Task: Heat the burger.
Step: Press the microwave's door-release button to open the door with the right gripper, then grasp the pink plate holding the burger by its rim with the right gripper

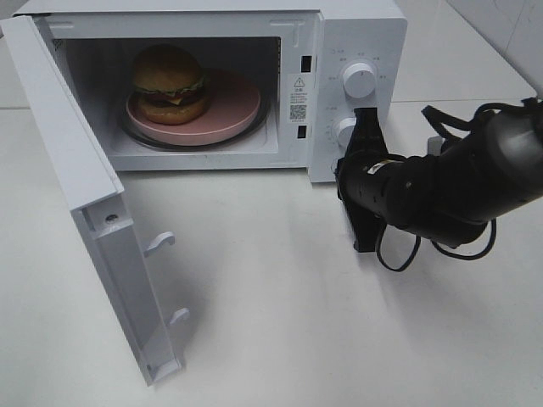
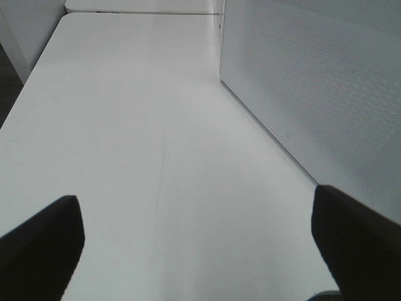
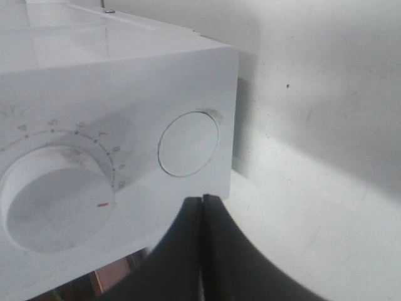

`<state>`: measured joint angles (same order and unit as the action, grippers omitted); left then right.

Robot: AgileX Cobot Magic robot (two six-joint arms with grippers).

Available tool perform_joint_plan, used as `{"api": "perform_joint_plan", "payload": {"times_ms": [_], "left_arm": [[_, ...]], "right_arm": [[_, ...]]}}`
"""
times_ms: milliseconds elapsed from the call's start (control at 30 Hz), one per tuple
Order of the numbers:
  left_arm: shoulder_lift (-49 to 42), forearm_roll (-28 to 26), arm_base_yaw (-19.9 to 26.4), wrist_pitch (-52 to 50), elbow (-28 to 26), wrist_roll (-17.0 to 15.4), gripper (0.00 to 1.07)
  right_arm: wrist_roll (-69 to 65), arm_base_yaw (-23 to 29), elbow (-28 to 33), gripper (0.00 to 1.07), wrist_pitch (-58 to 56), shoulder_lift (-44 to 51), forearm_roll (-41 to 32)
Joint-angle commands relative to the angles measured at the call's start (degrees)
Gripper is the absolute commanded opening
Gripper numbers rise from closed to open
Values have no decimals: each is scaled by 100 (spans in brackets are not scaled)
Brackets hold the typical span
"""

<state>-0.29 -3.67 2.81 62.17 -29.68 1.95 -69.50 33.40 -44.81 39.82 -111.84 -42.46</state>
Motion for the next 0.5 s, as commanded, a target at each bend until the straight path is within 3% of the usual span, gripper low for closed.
{"api": "perform_joint_plan", "payload": {"times_ms": [33, 367, 500], "left_arm": [[-103, 17, -6, -80, 11, -17, 93], [-103, 17, -6, -80, 11, -17, 93], [-103, 17, -6, -80, 11, -17, 93]], "right_arm": [[584, 11, 281, 0, -332, 441, 63], [1942, 11, 779, 0, -1008, 1329, 86], [3094, 11, 859, 0, -1610, 1736, 86]]}}
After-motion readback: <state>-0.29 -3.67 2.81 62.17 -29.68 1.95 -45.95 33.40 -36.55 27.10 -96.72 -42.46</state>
